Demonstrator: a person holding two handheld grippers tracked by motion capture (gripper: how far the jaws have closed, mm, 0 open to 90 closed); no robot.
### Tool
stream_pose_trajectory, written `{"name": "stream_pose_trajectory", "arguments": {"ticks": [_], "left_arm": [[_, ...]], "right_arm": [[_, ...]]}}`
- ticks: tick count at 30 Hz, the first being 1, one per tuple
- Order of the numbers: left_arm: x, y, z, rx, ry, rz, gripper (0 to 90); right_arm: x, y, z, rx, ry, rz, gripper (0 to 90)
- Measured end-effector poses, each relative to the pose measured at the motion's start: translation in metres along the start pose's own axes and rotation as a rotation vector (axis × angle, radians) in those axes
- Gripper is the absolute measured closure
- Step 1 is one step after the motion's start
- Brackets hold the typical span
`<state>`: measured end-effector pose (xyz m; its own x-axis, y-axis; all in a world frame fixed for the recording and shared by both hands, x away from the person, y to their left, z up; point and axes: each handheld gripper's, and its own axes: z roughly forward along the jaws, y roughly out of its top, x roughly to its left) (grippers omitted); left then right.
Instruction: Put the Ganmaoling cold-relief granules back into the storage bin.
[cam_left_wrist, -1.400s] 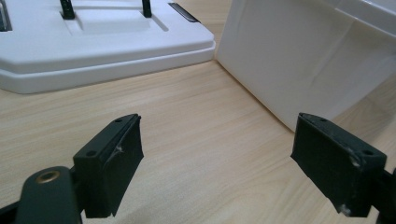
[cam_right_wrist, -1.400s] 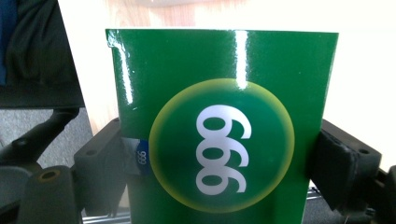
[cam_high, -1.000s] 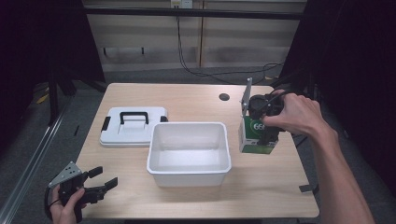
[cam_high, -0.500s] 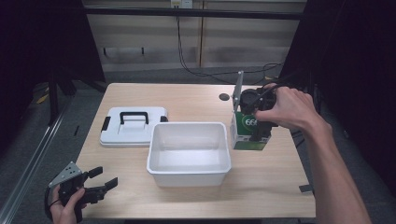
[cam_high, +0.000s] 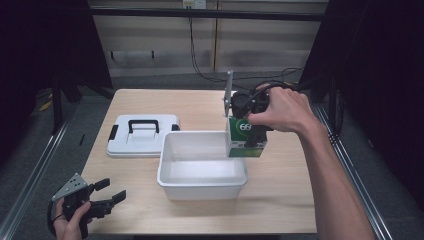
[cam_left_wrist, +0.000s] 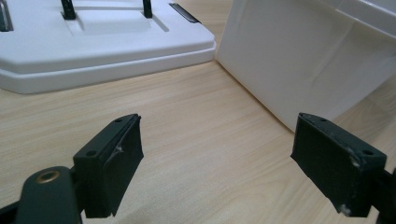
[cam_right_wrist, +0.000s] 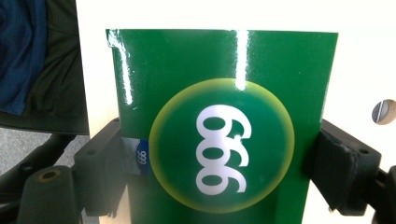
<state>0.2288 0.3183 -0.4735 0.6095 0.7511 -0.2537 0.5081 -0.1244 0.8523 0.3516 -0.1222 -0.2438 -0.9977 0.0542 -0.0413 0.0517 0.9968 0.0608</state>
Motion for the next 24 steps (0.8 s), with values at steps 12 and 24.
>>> {"name": "stream_pose_trajectory", "arguments": {"ticks": [12, 24], "left_arm": [[0.0, 0.0, 0.0, -0.001, 0.003, 0.0, 15.9], [0.0, 0.001, 0.0, 0.0, -0.004, 0.002, 15.8]], "right_arm": [[0.0, 0.02, 0.01, 0.001, 0.003, -0.033, 16.0], [-0.003, 0.035, 0.028, 0.005, 0.008, -0.044, 16.0]]}}
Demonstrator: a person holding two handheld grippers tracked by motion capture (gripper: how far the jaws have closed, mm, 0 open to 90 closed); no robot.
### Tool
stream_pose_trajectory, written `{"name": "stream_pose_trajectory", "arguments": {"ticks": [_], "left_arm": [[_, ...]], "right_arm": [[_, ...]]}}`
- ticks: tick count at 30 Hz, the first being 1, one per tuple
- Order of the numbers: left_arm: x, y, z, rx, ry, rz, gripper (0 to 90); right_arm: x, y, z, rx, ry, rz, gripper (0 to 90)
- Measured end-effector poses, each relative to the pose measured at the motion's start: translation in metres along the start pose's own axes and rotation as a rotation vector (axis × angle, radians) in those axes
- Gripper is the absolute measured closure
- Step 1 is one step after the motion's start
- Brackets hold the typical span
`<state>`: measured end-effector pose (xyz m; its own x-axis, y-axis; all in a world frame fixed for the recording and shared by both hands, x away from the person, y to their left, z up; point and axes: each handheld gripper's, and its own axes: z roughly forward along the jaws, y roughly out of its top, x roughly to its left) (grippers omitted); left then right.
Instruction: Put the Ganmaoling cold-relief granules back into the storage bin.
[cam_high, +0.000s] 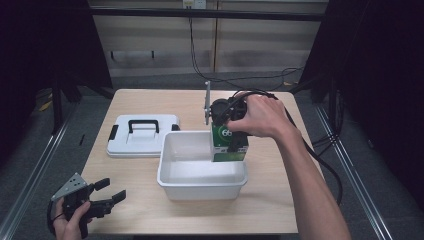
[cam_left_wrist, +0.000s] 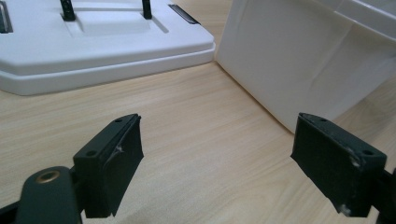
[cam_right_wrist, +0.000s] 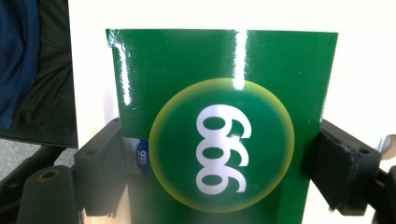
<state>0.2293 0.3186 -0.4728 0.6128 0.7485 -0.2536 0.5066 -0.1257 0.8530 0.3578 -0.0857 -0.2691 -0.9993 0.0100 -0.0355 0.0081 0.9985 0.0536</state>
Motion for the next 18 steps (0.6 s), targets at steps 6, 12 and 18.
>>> {"name": "stream_pose_trajectory", "arguments": {"ticks": [6, 12, 18], "left_arm": [[0.0, 0.0, 0.001, 0.001, -0.001, -0.003, 15.8], [0.001, 0.0, 0.001, 0.002, 0.001, 0.0, 15.8], [0.001, 0.0, 0.001, 0.001, 0.001, -0.009, 15.8]], "right_arm": [[-0.002, 0.003, 0.014, 0.004, 0.019, 0.001, 15.9], [-0.004, 0.001, 0.025, 0.0, 0.04, 0.003, 15.9], [-0.006, 0.003, 0.033, 0.01, 0.043, -0.002, 15.9]]}}
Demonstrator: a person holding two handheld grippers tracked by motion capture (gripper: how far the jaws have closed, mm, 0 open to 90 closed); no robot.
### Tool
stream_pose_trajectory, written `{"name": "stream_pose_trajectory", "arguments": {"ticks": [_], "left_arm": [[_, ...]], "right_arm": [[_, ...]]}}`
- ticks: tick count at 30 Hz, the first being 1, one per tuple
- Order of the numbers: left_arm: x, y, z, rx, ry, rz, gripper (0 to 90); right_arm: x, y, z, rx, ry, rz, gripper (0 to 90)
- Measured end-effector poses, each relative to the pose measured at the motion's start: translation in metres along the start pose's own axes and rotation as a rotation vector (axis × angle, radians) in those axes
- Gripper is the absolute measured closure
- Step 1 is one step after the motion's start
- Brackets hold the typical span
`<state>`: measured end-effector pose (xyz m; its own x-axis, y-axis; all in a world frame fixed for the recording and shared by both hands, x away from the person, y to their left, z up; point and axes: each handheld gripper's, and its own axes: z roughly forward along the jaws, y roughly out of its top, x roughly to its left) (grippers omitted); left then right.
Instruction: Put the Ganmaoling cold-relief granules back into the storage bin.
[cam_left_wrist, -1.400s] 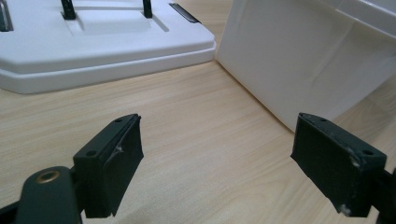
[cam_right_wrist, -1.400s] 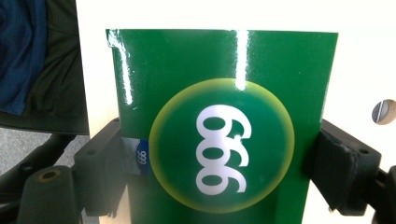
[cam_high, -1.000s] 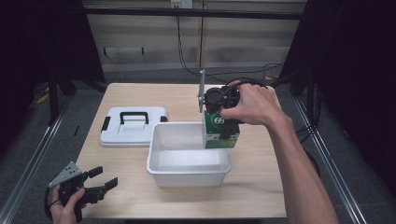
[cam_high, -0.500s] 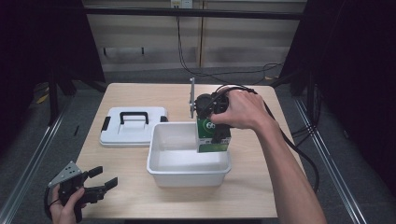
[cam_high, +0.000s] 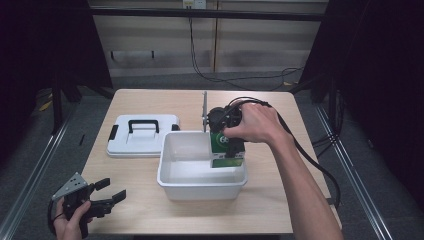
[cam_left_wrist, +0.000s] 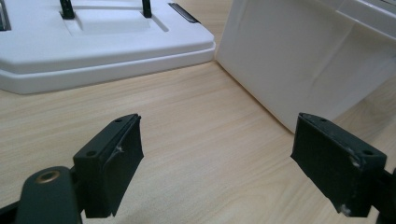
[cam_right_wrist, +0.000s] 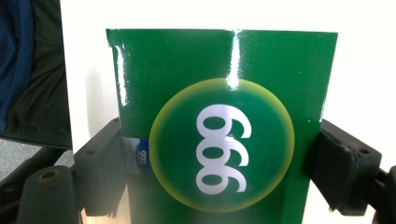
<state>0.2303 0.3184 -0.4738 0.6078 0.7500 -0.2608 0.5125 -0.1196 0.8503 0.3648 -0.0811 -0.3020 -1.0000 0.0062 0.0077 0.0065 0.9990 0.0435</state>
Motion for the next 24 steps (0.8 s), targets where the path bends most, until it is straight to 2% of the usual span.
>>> {"name": "stream_pose_trajectory", "arguments": {"ticks": [13, 24], "left_arm": [[-0.001, 0.0, 0.0, 0.001, -0.002, 0.008, 15.8], [-0.001, 0.0, 0.0, 0.0, -0.005, 0.007, 15.8]], "right_arm": [[-0.003, -0.003, 0.021, -0.007, 0.007, 0.008, 15.8], [-0.009, -0.004, 0.038, 0.001, 0.031, 0.011, 15.8]]}}
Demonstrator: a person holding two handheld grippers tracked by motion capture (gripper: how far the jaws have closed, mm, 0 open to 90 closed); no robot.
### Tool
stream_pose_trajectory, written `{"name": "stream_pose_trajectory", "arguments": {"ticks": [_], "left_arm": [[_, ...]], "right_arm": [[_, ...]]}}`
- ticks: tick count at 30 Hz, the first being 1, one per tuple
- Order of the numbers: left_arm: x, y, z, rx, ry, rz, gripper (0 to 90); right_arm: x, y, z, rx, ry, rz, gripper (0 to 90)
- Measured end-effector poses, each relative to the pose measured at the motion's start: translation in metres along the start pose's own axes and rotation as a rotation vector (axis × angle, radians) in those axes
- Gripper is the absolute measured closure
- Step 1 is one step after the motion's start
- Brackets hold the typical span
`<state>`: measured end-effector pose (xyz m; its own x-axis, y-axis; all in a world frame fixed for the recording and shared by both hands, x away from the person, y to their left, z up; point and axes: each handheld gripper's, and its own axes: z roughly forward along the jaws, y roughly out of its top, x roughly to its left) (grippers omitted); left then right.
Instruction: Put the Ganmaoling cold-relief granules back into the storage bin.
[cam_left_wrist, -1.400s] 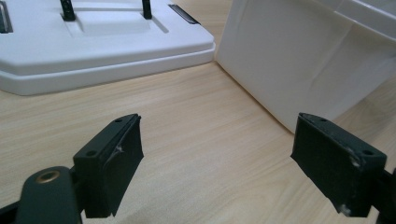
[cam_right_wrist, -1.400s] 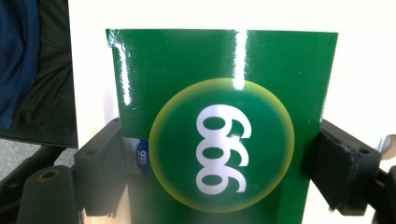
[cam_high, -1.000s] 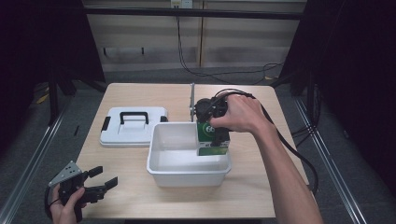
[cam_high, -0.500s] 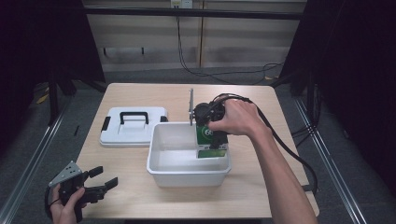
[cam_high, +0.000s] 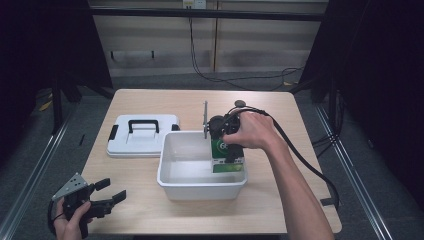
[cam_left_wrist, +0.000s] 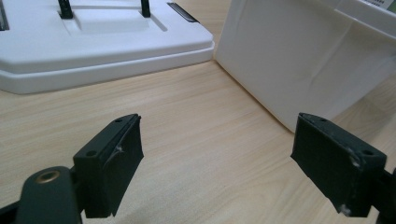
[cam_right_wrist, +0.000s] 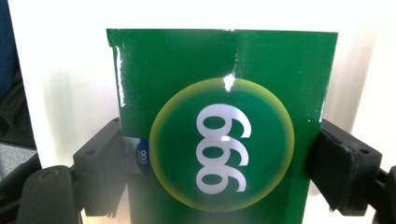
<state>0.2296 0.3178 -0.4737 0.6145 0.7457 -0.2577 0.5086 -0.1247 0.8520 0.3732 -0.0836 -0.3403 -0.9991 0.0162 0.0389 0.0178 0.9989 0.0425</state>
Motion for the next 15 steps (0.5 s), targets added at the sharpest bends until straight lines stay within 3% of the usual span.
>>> {"name": "stream_pose_trajectory", "arguments": {"ticks": [3, 8, 13, 15], "left_arm": [[0.0, 0.0, 0.0, 0.002, -0.002, 0.008, 15.8], [-0.001, 0.0, 0.0, 0.003, -0.003, 0.008, 15.8], [-0.001, 0.0, 0.0, 0.002, 0.002, 0.004, 15.9], [-0.001, 0.0, 0.0, 0.002, 0.002, 0.004, 15.9]], "right_arm": [[0.002, 0.003, 0.005, 0.012, -0.005, -0.011, 15.8], [0.0, 0.004, 0.016, 0.033, -0.002, 0.013, 15.7], [-0.003, 0.002, 0.023, 0.014, 0.003, -0.006, 15.8], [-0.003, 0.003, 0.025, 0.024, 0.007, 0.018, 15.7]]}}
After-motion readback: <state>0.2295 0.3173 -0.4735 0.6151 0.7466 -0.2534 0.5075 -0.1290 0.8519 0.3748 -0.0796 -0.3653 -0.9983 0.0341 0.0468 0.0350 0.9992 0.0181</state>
